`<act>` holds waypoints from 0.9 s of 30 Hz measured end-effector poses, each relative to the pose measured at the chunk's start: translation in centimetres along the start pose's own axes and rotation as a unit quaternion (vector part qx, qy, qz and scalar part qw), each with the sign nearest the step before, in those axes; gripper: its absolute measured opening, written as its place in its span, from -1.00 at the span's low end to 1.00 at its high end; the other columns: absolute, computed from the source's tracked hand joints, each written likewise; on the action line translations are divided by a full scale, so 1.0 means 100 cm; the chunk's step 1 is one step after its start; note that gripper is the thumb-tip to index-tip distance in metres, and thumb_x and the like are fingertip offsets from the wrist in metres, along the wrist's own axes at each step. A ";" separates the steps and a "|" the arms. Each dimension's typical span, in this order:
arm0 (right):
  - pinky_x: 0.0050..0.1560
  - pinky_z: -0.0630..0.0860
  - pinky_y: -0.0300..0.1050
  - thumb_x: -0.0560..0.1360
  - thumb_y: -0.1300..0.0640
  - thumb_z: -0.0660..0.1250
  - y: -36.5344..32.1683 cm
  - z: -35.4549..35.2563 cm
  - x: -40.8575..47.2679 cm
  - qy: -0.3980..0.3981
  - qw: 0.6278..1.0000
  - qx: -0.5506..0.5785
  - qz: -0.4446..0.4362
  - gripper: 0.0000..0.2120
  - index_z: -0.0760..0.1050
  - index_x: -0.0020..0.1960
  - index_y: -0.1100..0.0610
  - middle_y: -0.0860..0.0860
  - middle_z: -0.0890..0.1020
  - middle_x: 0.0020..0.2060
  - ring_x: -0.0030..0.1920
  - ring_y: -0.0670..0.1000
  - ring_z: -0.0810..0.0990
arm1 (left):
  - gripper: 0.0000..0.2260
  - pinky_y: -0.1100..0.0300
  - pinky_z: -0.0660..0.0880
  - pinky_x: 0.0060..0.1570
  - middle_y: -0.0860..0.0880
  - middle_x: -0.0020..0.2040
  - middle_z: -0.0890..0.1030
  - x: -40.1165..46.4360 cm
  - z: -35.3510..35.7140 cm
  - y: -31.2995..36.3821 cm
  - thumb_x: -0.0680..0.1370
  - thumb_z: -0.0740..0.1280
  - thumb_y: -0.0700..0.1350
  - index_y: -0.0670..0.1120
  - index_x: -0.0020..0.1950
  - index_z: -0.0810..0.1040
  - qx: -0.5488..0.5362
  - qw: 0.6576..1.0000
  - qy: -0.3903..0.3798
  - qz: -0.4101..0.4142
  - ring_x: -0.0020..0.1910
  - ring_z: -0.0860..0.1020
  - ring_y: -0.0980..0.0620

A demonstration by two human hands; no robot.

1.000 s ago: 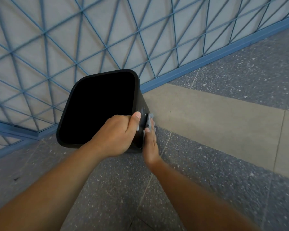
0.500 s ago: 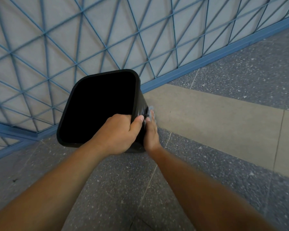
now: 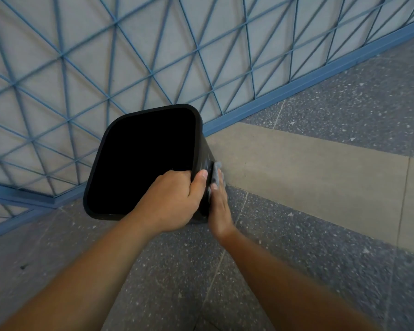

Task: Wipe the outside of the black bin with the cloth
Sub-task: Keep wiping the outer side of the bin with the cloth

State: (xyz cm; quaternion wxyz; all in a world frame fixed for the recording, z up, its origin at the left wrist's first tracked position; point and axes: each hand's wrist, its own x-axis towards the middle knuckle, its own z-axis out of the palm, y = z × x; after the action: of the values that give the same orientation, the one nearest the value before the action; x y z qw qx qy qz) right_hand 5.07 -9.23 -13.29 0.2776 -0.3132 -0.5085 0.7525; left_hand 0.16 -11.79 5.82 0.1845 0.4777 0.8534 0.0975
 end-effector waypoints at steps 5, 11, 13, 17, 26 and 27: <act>0.75 -0.14 0.15 0.59 -0.25 -0.06 -0.003 -0.008 0.040 0.007 0.998 -0.012 0.065 -0.23 -0.06 0.72 0.04 -0.04 -0.01 0.73 0.73 -0.06 -0.11 | -0.57 -0.03 0.51 -0.25 -0.07 -0.39 0.55 0.000 0.000 0.000 0.68 0.08 0.07 -0.04 -0.31 0.48 -0.005 1.000 0.004 -0.003 -0.37 0.55 -0.02; 0.74 -0.13 0.20 0.62 -0.38 -0.04 0.009 0.007 -0.002 0.007 1.000 0.006 -0.004 -0.30 -0.02 0.70 -0.18 -0.13 0.02 0.73 0.74 -0.08 -0.09 | -0.56 -0.06 0.52 -0.23 -0.05 -0.41 0.54 -0.001 -0.001 -0.001 0.67 0.07 0.09 -0.04 -0.33 0.47 -0.015 1.000 -0.008 -0.005 -0.39 0.55 0.00; 0.75 -0.15 0.18 0.63 -0.29 -0.06 0.003 0.003 0.005 0.019 1.000 -0.005 0.005 -0.31 -0.06 0.70 -0.08 -0.10 -0.03 0.73 0.73 -0.07 -0.13 | -0.56 -0.08 0.53 -0.21 -0.06 -0.38 0.56 0.000 0.000 -0.002 0.67 0.07 0.10 -0.06 -0.28 0.51 -0.014 1.000 -0.006 -0.005 -0.35 0.56 -0.02; 0.75 -0.09 0.16 0.61 -0.33 -0.06 -0.020 0.005 0.028 0.036 0.999 -0.013 0.003 -0.20 0.05 0.73 0.07 0.00 0.10 0.73 0.73 -0.04 -0.01 | -0.58 -0.07 0.53 -0.19 -0.05 -0.37 0.57 0.000 0.000 -0.002 0.67 0.07 0.09 -0.04 -0.27 0.51 -0.008 1.000 -0.006 -0.005 -0.33 0.57 -0.02; 0.74 -0.03 0.11 0.62 -0.26 -0.09 -0.014 -0.006 0.031 -0.007 0.997 -0.068 0.033 -0.27 0.02 0.71 0.03 0.02 0.07 0.72 0.73 0.04 0.03 | -0.57 -0.08 0.54 -0.23 -0.08 -0.37 0.57 -0.001 0.001 -0.001 0.68 0.06 0.09 -0.07 -0.23 0.55 0.000 1.000 -0.002 -0.002 -0.37 0.56 -0.02; 0.74 -0.07 0.15 0.61 -0.27 -0.08 -0.016 -0.006 0.026 -0.014 0.998 -0.053 0.008 -0.31 0.03 0.70 -0.07 -0.03 0.06 0.72 0.74 0.00 0.00 | -0.57 -0.06 0.53 -0.25 -0.08 -0.38 0.56 -0.001 0.000 -0.001 0.68 0.06 0.09 -0.06 -0.24 0.54 -0.002 1.000 -0.005 -0.001 -0.38 0.56 -0.02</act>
State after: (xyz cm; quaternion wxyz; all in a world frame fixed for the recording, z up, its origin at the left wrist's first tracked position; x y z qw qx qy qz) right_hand 3.96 -6.46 -12.47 0.2474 -0.3210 -0.5489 0.7311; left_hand 0.14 -11.94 5.79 0.1900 0.4767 0.8528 0.0968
